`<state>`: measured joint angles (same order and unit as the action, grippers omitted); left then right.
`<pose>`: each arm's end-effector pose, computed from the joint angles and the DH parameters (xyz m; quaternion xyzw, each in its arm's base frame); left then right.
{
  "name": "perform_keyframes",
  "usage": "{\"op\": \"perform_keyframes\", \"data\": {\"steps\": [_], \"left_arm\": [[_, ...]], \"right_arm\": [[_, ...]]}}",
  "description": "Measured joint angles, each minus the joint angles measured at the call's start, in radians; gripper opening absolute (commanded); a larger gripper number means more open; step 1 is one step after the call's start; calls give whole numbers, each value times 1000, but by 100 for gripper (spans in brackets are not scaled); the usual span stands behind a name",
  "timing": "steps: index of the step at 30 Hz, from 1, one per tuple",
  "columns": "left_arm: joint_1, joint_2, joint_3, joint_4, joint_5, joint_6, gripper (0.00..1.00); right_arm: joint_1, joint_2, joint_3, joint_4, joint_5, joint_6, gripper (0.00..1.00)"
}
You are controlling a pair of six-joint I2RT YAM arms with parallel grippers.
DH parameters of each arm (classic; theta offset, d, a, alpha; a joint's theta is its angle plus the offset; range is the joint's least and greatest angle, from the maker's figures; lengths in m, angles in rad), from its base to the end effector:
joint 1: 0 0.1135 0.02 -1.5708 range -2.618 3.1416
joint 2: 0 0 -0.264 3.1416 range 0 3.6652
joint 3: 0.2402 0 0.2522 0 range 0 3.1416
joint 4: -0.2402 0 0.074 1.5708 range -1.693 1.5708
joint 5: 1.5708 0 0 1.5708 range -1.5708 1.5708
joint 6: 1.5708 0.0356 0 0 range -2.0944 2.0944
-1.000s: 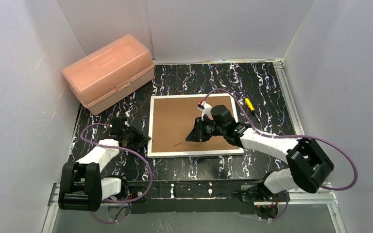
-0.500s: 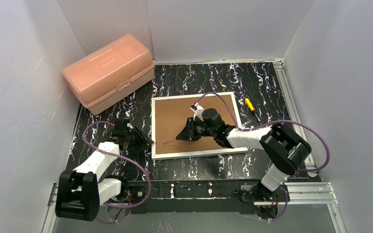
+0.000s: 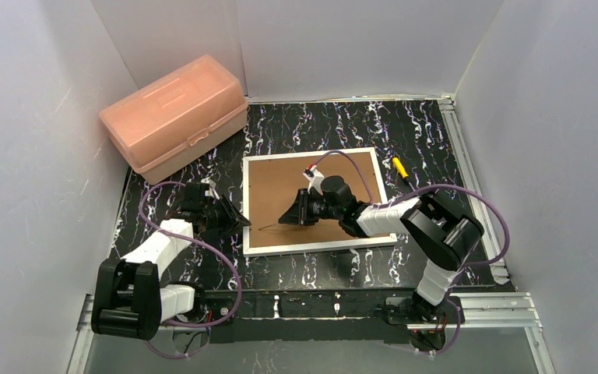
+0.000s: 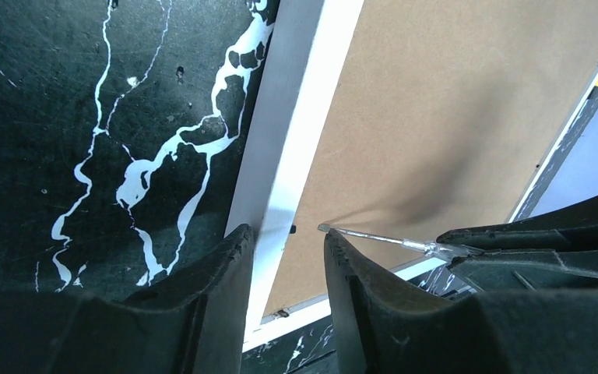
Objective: Take the photo out of the frame
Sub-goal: Release the photo frame item from the photo frame.
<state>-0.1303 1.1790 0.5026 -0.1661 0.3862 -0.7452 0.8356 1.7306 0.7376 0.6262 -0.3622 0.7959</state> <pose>0.2154 -0.0417 0.1711 -0.2124 0.8947 -0.3106 0.2406 0.2229 0.2652 0.1632 -0.1181 0.8085 0.5074 0.2736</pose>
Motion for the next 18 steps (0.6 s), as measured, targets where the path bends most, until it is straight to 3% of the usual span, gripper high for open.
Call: {"op": "perform_keyframes", "data": {"steps": [18], "left_arm": [[4, 48, 4, 8, -3, 42, 24]], "right_arm": [[7, 77, 33, 80, -19, 40, 1]]}}
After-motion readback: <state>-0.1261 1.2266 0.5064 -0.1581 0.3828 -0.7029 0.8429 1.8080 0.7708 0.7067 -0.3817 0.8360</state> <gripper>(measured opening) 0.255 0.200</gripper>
